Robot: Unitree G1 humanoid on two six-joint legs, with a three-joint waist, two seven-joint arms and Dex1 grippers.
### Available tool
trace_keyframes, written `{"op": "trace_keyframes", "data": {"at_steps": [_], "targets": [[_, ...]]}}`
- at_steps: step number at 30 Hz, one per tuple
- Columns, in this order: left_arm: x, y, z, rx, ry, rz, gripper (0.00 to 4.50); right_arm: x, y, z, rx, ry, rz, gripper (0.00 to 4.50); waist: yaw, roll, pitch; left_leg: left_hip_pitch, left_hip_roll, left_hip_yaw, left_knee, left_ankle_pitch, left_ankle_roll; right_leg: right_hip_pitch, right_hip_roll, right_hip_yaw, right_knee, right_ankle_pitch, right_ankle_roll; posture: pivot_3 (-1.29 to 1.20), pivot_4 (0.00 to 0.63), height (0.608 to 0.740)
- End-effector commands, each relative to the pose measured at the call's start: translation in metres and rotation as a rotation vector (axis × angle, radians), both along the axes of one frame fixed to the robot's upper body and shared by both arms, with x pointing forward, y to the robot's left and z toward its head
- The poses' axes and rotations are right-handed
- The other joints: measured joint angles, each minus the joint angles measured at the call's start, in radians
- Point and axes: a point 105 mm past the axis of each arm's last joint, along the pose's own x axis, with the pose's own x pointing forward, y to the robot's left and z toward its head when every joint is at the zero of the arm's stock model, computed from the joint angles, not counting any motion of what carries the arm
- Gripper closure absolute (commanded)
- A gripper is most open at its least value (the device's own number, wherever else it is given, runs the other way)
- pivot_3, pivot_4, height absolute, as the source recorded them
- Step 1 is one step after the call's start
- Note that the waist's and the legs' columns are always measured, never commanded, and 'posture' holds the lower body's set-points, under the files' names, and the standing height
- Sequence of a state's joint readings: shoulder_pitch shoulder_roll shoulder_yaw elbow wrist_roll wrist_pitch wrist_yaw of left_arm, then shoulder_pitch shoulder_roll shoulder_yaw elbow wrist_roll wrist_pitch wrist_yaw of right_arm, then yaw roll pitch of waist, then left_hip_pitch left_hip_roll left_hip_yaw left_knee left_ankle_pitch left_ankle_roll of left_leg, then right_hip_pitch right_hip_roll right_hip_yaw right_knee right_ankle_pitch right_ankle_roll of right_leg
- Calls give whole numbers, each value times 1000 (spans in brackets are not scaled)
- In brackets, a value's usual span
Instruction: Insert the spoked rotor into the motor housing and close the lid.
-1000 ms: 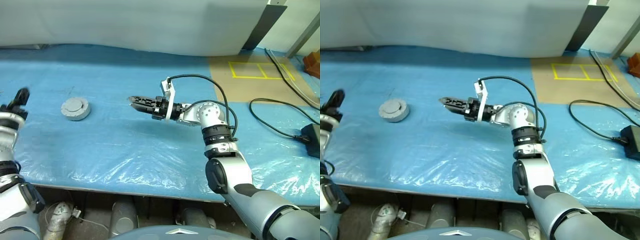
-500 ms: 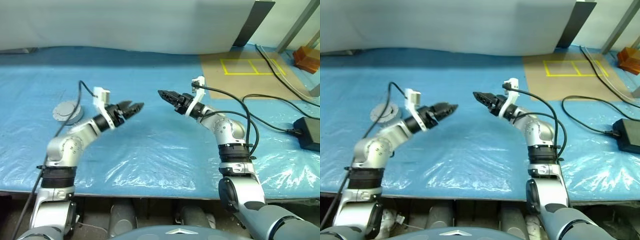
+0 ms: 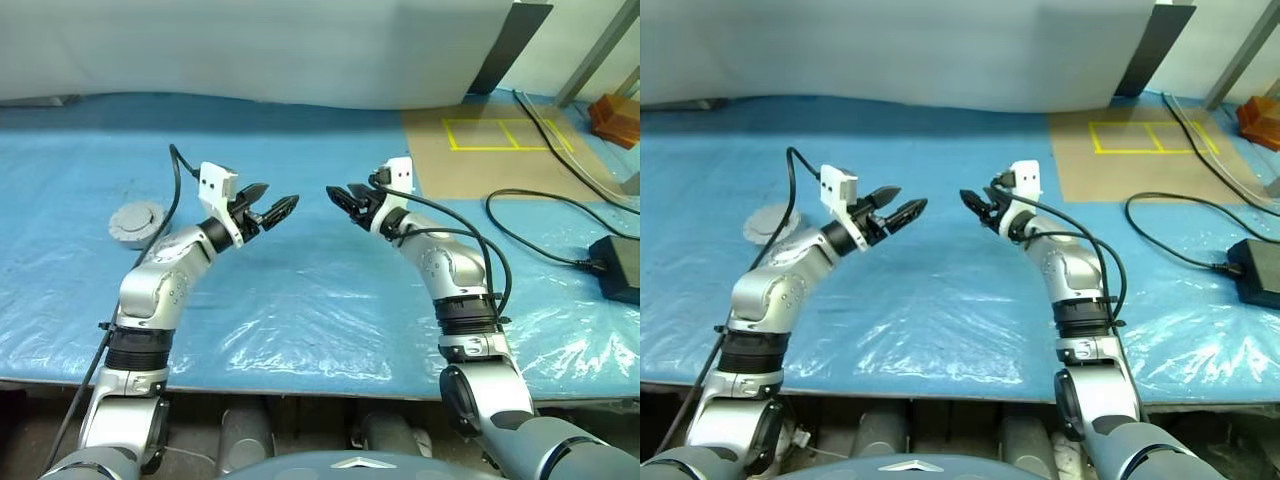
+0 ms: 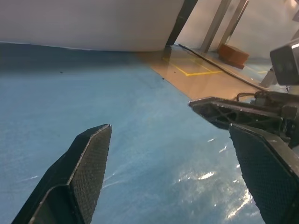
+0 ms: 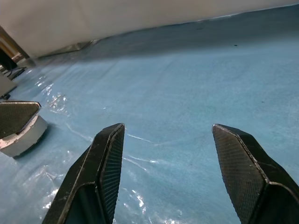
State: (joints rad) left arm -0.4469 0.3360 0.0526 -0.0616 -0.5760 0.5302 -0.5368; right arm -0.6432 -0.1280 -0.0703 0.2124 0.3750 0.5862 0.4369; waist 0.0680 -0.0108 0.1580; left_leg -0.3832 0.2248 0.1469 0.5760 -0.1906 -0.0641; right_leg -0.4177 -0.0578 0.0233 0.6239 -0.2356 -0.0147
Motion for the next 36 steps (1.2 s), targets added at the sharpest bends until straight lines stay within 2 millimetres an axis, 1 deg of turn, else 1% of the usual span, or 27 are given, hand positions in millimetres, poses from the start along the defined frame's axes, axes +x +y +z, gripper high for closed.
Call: {"op": "trace_keyframes", "data": {"at_steps": [1,9,15,24,28,33,36], "targets": [[-6,-2,7,9,-50,-3,239,4,5,17,9,-59,10,1392,-2,0,0,0,0,0,0,0,0,0,0,0,0,0,0,0,150,740],[-11,8,3,24,-47,27,239,4,13,15,-30,-76,50,1392,1,0,0,0,0,0,0,0,0,0,0,0,0,0,0,0,150,740],[-10,8,4,26,-53,38,239,6,20,17,-25,-91,63,1392,0,0,0,0,0,0,0,0,0,0,0,0,0,0,0,0,150,740],[-4,11,16,24,-73,49,239,10,28,22,-2,-118,63,1392,0,0,0,0,0,0,0,0,0,0,0,0,0,0,0,0,150,740],[-3,9,16,36,-72,39,239,12,32,22,6,-125,60,1392,0,0,0,0,0,0,0,0,0,0,0,0,0,0,0,0,150,740],[-1,13,21,36,-79,46,239,12,35,23,25,-133,55,1392,0,0,0,0,0,0,0,0,0,0,0,0,0,0,0,0,150,740],[0,16,19,49,-75,51,239,12,37,20,22,-134,53,1392,0,0,0,0,0,0,0,0,0,0,0,0,0,0,0,0,150,740]]}}
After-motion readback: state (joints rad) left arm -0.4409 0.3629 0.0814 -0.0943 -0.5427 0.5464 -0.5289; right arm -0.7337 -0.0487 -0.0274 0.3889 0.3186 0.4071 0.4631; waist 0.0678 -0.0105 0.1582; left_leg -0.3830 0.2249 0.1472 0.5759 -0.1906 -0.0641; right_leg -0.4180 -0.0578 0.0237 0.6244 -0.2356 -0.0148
